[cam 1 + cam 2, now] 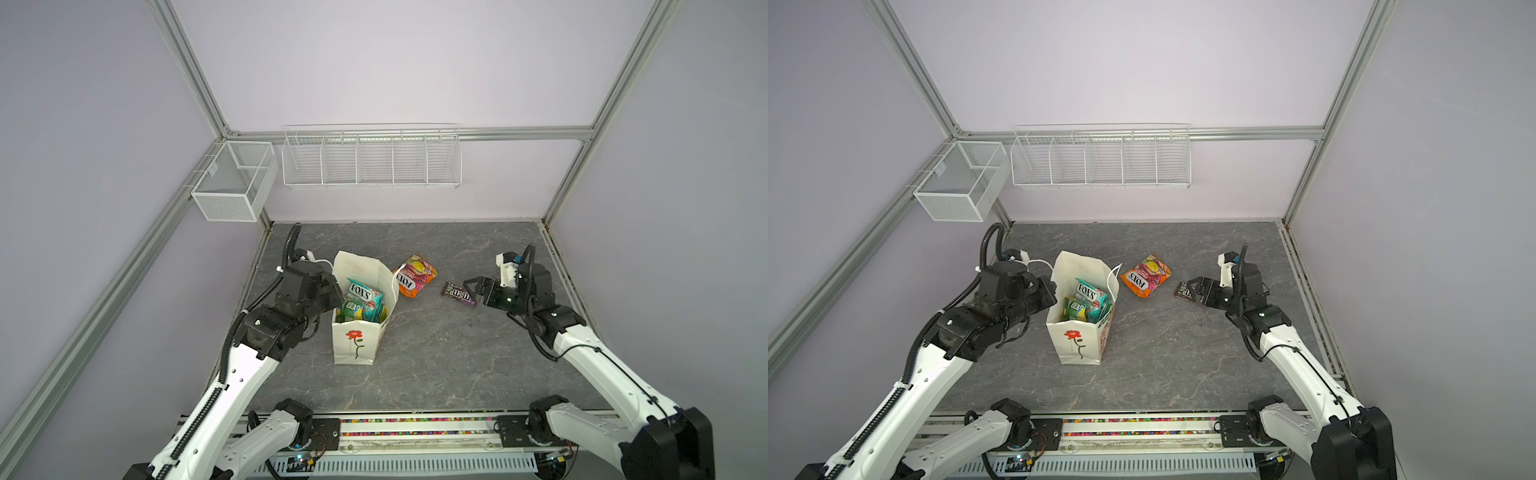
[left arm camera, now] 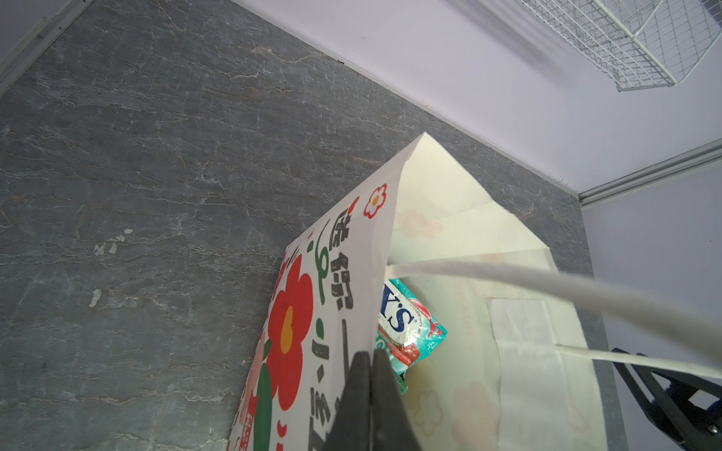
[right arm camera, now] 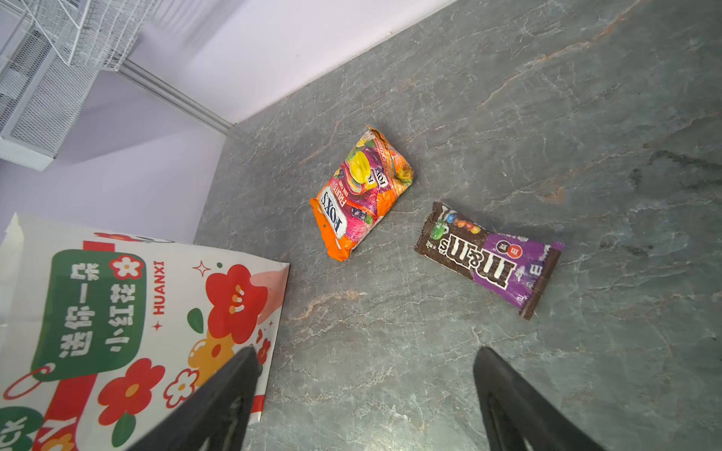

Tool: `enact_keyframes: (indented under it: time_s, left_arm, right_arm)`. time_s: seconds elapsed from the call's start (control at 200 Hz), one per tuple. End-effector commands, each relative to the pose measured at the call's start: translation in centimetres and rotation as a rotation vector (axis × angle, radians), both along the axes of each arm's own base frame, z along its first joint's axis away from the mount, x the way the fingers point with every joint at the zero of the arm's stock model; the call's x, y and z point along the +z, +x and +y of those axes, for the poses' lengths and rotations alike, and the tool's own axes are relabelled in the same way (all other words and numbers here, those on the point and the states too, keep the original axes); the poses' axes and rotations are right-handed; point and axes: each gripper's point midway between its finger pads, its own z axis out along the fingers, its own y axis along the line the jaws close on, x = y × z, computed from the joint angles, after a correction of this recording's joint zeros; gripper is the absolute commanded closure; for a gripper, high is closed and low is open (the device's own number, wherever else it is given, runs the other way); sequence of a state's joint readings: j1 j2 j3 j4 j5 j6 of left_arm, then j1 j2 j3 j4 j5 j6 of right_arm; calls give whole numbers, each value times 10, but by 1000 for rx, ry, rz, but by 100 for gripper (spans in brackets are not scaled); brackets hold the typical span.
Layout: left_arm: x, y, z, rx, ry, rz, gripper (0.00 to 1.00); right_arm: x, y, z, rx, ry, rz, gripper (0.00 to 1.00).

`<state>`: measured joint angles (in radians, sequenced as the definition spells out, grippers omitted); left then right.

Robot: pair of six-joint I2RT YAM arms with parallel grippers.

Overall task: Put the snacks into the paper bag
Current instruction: 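Move the open right gripper above the purple M&M's pack, then lower the right gripper onto the M&M's pack and close on its end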

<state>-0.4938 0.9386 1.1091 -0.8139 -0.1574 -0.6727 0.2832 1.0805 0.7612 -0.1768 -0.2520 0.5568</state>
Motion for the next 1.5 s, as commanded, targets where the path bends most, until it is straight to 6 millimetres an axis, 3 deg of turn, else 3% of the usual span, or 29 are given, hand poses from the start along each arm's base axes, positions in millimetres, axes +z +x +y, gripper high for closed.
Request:
enact_keyframes:
  time_s: [0.0,0.265,0.295,0.435,0.485,0.55,1.14,1.495]
  left_arm:
    - [19,-1,-3,-27,-35,-56,100]
    - [19,-6,-2,-36,-41,-63,100]
    - [18,-6,-2,-35,-40,-62,100]
    - [21,-6,-8,-66,-69,-84,100]
    - [23,-6,-10,-73,-81,-95,100]
    - [23,-6,-10,-72,-83,-95,100]
    - [21,-8,-8,-66,-73,-86,100]
    - [19,-8,-8,-65,-75,-82,100]
  right_arm:
    - [-2,8,3,18,65,8,10]
    - [-35,16,-6,-29,81,103,10]
    - [-38,20,-18,-63,83,111,10]
    - [-51,23,-26,-89,129,135,9]
    - [-55,24,-28,-99,150,146,1]
    - [-62,25,-32,-114,167,163,5]
    - [-108,34,-49,-167,237,267,0]
    - [-133,40,-47,-142,248,324,10]
